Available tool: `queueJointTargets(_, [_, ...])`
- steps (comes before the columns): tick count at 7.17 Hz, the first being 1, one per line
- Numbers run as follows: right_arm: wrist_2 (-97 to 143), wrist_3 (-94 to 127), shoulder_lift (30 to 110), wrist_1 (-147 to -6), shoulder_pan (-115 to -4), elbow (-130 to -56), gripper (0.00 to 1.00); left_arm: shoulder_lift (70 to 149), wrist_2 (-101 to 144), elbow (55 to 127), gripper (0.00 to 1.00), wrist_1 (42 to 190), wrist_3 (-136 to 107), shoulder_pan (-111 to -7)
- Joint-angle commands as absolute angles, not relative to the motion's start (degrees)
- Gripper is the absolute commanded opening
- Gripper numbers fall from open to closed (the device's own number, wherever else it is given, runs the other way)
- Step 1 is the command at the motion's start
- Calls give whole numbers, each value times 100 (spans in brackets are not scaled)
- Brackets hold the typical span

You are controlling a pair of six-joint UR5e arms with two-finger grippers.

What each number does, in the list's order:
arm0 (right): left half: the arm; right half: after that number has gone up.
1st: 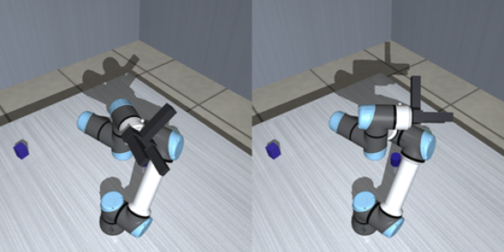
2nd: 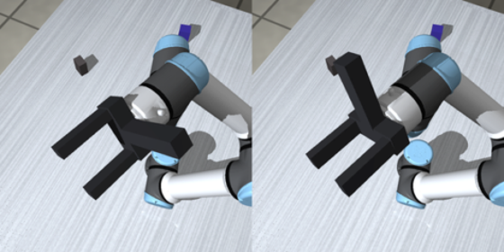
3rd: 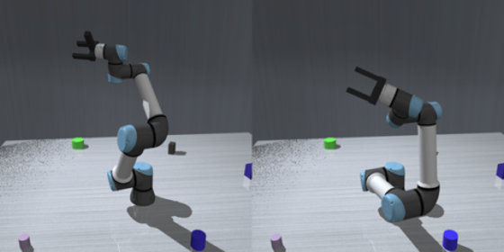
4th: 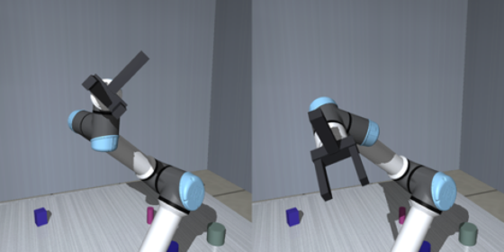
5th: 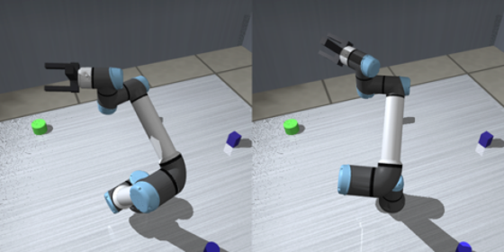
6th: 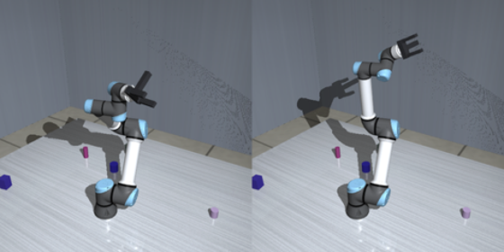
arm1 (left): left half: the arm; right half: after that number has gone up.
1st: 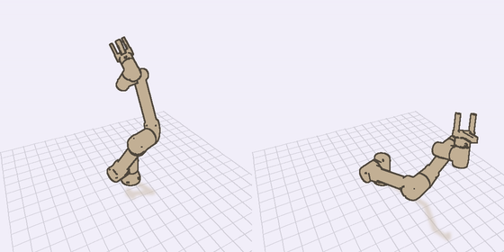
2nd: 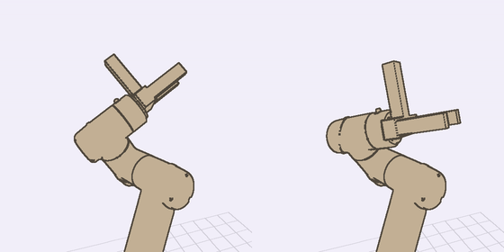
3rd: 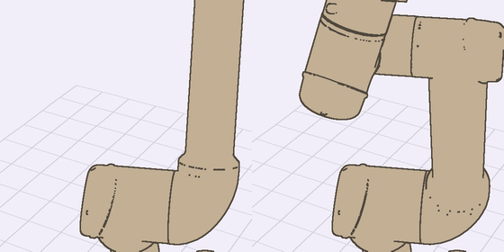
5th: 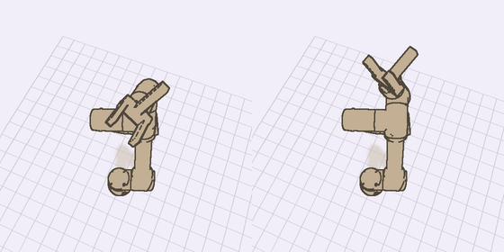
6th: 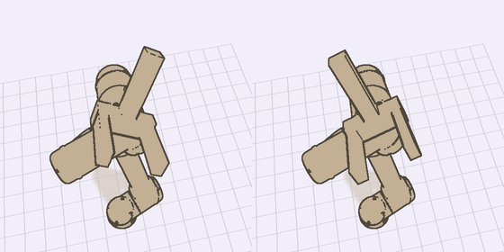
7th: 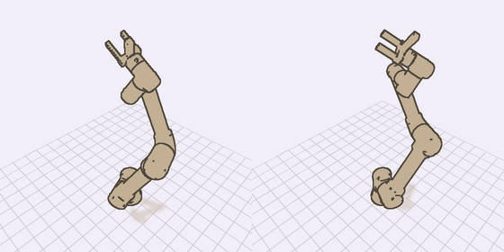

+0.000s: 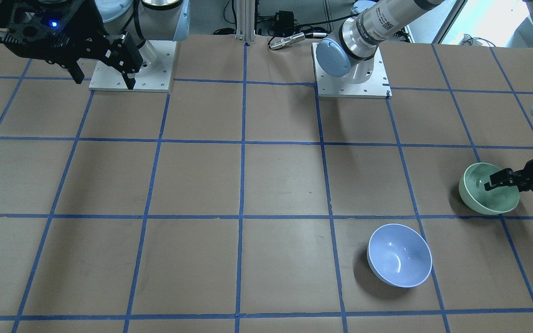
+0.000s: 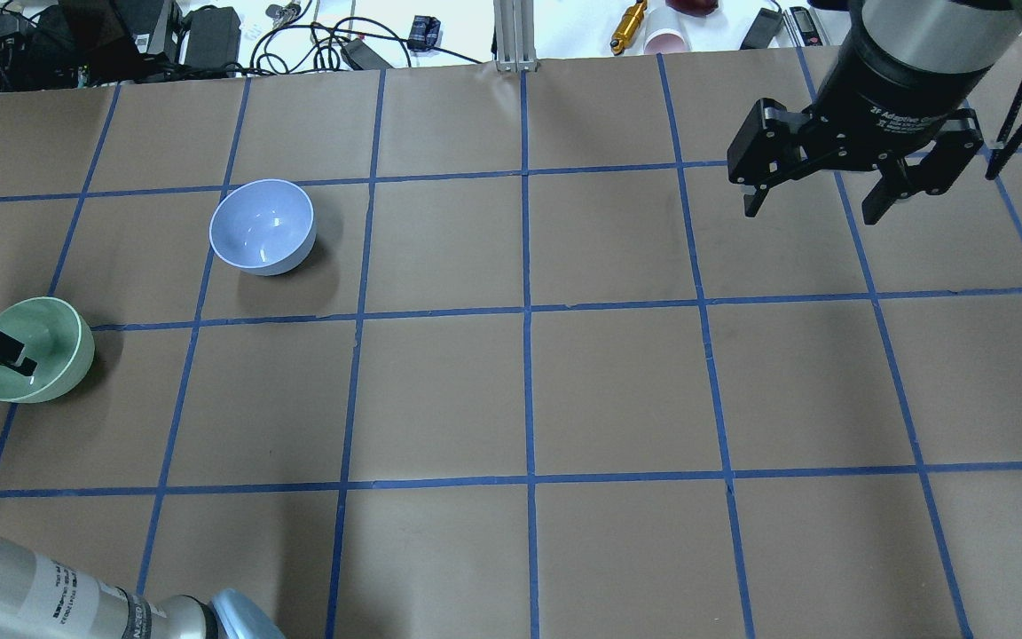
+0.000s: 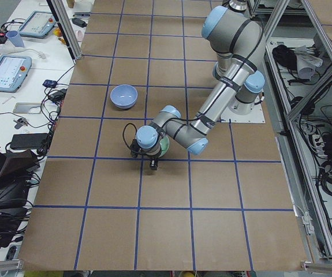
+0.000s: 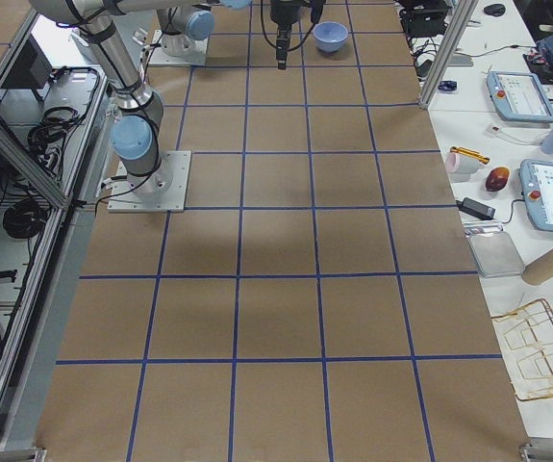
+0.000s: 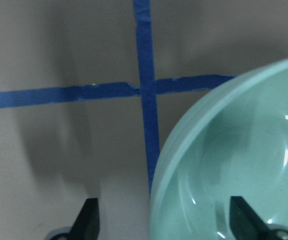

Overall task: Stack green bowl on blue bowl
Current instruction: 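Close the left gripper on the green bowl's rim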

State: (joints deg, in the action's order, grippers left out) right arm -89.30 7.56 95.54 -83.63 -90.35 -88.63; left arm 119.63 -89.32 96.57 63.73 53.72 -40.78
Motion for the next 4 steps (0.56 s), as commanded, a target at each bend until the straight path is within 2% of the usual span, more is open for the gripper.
queueJointTargets(1, [-8930,756,9554,-8358,-9035,-8859,100,11962,-8947,9642,45,6372,5396,-4078])
queueJointTargets(2, [-8930,756,9554,-8358,-9035,-8859,100,11962,-8947,9624,0,6372,5405,-4087])
queueJointTargets(4, [-8930,756,9554,-8367,-9035,-8859,100,11962,-8921,9633,0,6372,5405,-4078])
